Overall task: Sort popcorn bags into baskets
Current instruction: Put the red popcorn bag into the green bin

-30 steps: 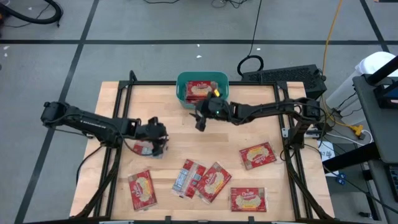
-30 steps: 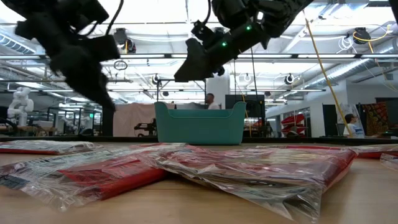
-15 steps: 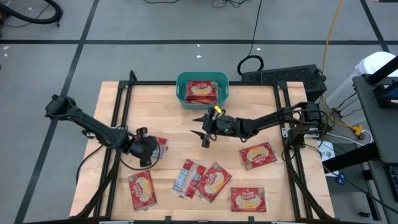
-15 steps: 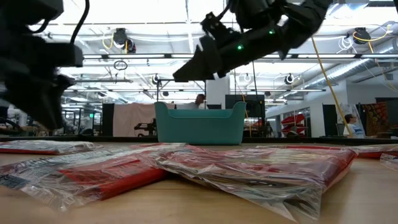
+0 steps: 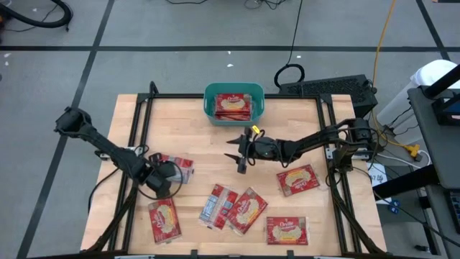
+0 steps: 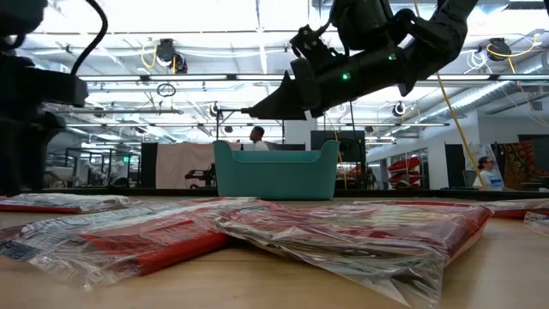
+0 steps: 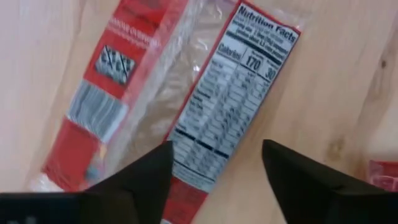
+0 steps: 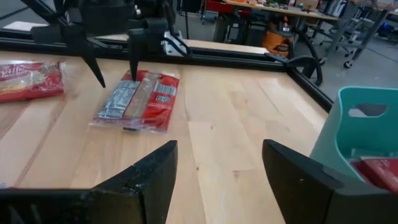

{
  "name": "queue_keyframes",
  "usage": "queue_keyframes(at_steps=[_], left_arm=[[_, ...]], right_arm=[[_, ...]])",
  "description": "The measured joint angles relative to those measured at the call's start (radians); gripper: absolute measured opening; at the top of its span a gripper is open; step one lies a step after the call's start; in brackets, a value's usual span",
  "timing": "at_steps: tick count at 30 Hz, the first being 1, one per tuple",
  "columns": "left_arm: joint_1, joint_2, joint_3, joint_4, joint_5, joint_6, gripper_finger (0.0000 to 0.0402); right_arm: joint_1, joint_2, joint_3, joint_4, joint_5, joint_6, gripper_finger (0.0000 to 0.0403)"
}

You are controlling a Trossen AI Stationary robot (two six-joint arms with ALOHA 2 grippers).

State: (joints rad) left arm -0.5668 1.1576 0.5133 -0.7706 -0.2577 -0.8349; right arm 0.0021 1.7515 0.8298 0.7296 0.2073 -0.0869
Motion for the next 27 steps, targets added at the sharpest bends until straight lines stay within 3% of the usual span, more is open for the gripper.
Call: queue_keyframes(at_steps=[4, 8, 16, 23, 27], left_arm=[[-0.030, 0.000, 0.000, -0.069, 0.002, -0.097, 0.0292], [-0.043, 0.000, 0.000, -0.207, 0.027, -0.213, 0.0291], [-0.047, 0.021, -0.002, -0.214, 0.073, -0.189, 0.0238], [-0.025, 0.124, -0.018, -0.179, 0.078, -0.151, 0.0204], [-0.004, 0.135, -0.019, -0.123, 0.082, -0.055, 0.0144]], right_arm=[[0.000, 0.000, -0.008, 0.000, 0.000, 0.018, 0.0226], [0.000, 0.000, -0.015, 0.000, 0.000, 0.023, 0.0226], [0.000, 0.000, -0.019, 0.000, 0.000, 0.023, 0.0226], [0.000, 0.000, -0.019, 0.000, 0.000, 0.023, 0.0226], [0.000, 0.000, -0.019, 0.000, 0.000, 0.023, 0.0226]])
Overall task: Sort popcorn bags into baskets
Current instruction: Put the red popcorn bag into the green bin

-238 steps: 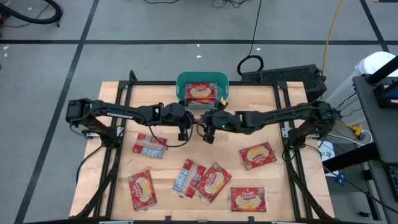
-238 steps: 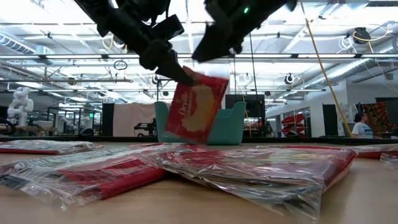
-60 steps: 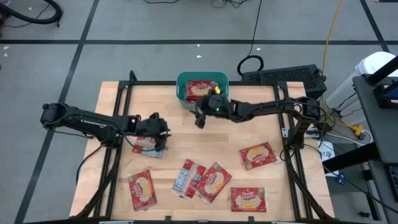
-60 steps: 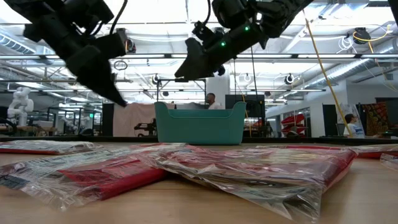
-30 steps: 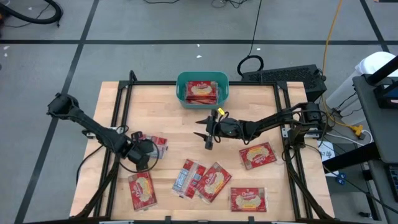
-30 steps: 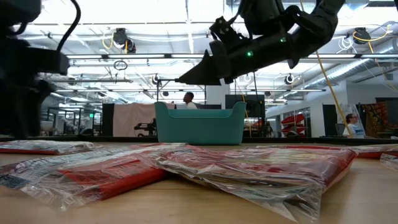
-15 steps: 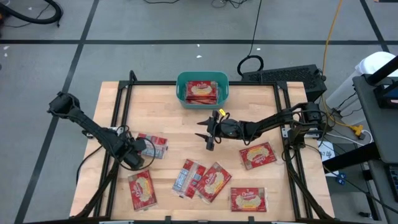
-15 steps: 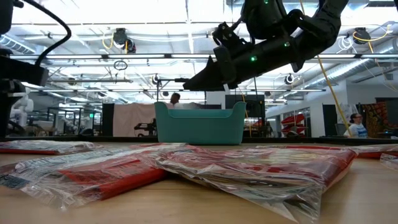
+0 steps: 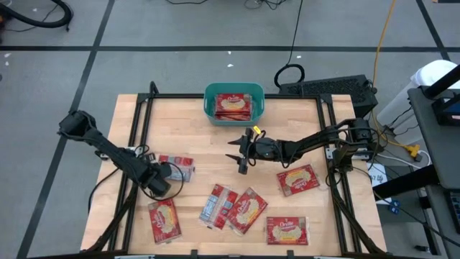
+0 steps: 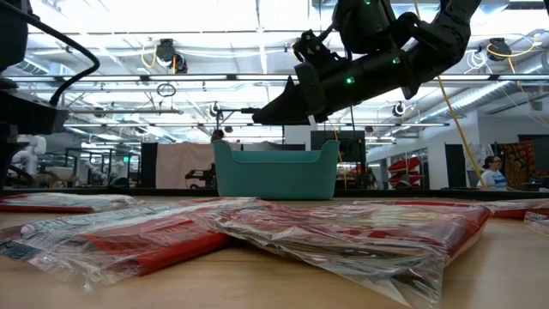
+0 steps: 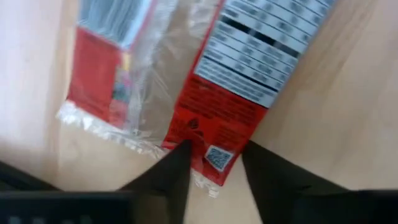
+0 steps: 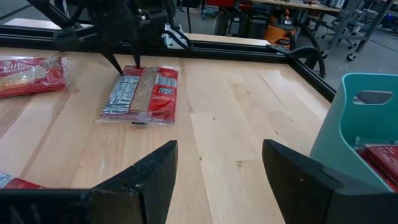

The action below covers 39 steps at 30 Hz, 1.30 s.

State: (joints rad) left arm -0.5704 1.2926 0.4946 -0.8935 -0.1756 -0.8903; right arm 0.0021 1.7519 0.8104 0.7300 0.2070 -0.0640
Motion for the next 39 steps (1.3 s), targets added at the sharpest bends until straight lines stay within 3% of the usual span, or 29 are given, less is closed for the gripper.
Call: queue_keyframes(at_steps=[5, 7, 22, 32, 39], left_arm=[[0.051, 0.004, 0.004, 0.051, -0.044, 0.059, 0.0031], [0.075, 0.006, 0.009, 0.080, -0.098, 0.069, 0.0012], [0.202, -0.087, 0.223, 0.104, -0.116, 0.378, 0.0003], [0.348, -0.157, 0.244, 0.258, -0.074, 0.531, 0.0002], [0.455, -0.168, 0.245, 0.328, -0.019, 0.573, 0.0002]], right_arm=[[0.000, 0.000, 0.000, 0.018, 0.000, 0.001, 0.0226], [0.002, 0.000, 0.000, 0.023, 0.000, 0.010, 0.0226], [0.083, 0.000, 0.000, 0.030, 0.008, -0.016, 0.0226], [0.118, 0.001, 0.000, -0.023, 0.093, -0.162, 0.0256], [0.118, 0.001, 0.001, 0.044, 0.218, -0.264, 0.0269]])
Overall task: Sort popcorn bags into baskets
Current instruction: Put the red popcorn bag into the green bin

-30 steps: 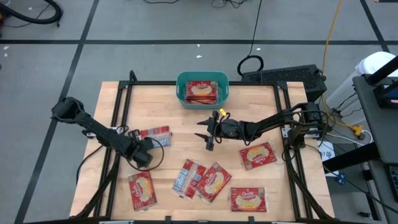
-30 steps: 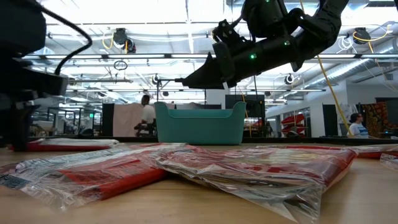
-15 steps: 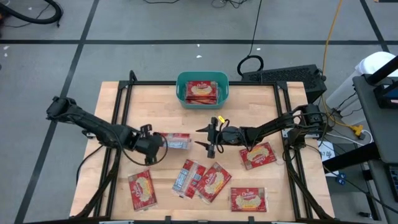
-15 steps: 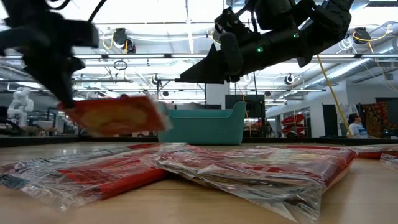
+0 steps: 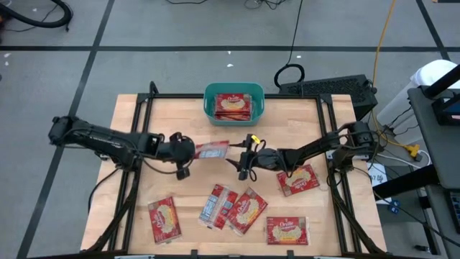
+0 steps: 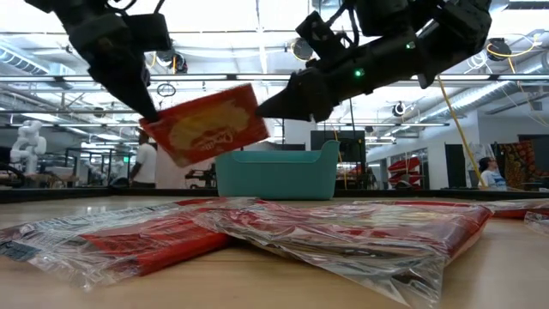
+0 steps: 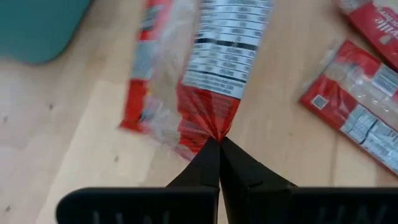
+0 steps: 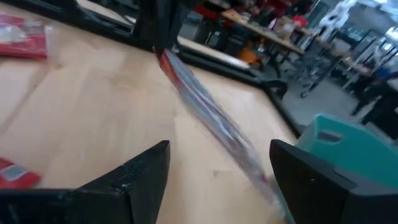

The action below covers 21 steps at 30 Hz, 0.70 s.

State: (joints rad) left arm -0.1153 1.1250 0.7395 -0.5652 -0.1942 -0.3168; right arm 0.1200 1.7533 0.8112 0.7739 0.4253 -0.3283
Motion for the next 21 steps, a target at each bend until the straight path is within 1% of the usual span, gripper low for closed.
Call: queue_keyframes(at_steps=[4, 9, 12, 16, 19, 21], left_arm=[[0.056, 0.008, -0.018, 0.097, 0.094, 0.092, 0.0001], [0.097, 0.008, -0.020, 0.178, 0.204, 0.210, 0.0003], [0.112, 0.008, -0.020, 0.213, 0.246, 0.262, 0.0002], [0.124, 0.007, -0.020, 0.238, 0.266, 0.308, 0.0007], [0.128, 0.007, -0.020, 0.254, 0.264, 0.329, 0.0008], [0.128, 0.007, -0.020, 0.265, 0.242, 0.336, 0.0009]], right_arm=[[-0.001, 0.000, 0.000, 0.020, -0.001, -0.066, 0.0265], [-0.021, 0.000, 0.000, 0.015, -0.010, -0.054, 0.0245], [-0.024, 0.000, 0.000, 0.016, -0.062, -0.049, 0.0223], [-0.033, 0.000, 0.000, 0.024, -0.114, 0.001, 0.0175], [-0.035, 0.000, 0.000, 0.022, -0.138, 0.042, 0.0125], [-0.035, 0.000, 0.000, 0.021, -0.141, 0.045, 0.0089]])
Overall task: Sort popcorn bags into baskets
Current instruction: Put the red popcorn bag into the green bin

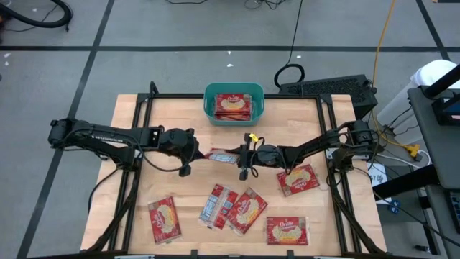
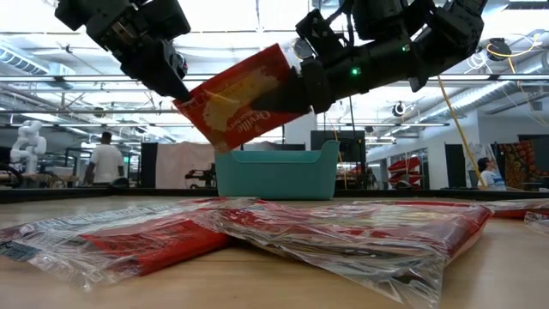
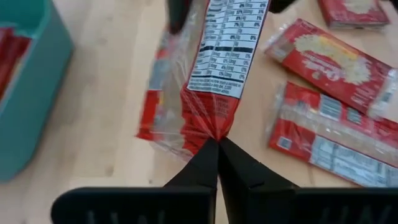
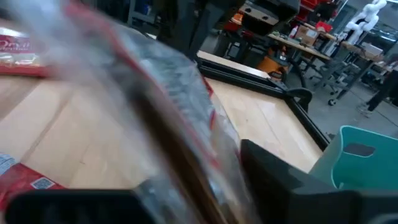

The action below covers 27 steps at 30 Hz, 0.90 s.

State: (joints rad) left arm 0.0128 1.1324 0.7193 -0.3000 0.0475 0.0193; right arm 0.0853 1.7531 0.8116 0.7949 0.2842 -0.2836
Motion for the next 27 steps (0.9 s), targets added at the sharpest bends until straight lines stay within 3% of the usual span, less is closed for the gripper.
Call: queue_keyframes(at_steps=[5, 10, 15, 22, 27], left_arm=[[0.000, 0.000, 0.000, 0.022, -0.100, 0.013, 0.0038], [0.000, 0.000, 0.000, 0.039, -0.255, -0.007, 0.0114], [0.012, -0.006, 0.000, -0.020, -0.459, -0.099, 0.0184], [0.052, -0.006, -0.004, 0.007, -0.465, -0.097, 0.0215], [0.053, -0.005, -0.087, 0.342, -0.358, -0.039, 0.0209]], right_arm=[[-0.006, 0.000, -0.001, -0.018, 0.002, 0.005, 0.0019], [-0.017, -0.013, -0.003, -0.057, 0.006, 0.033, 0.0017], [-0.032, -0.121, -0.031, -0.172, 0.007, 0.087, 0.0015], [-0.041, -0.296, -0.142, -0.117, 0.124, 0.170, 0.0014], [-0.045, -0.293, -0.205, 0.193, 0.134, 0.153, 0.0016]])
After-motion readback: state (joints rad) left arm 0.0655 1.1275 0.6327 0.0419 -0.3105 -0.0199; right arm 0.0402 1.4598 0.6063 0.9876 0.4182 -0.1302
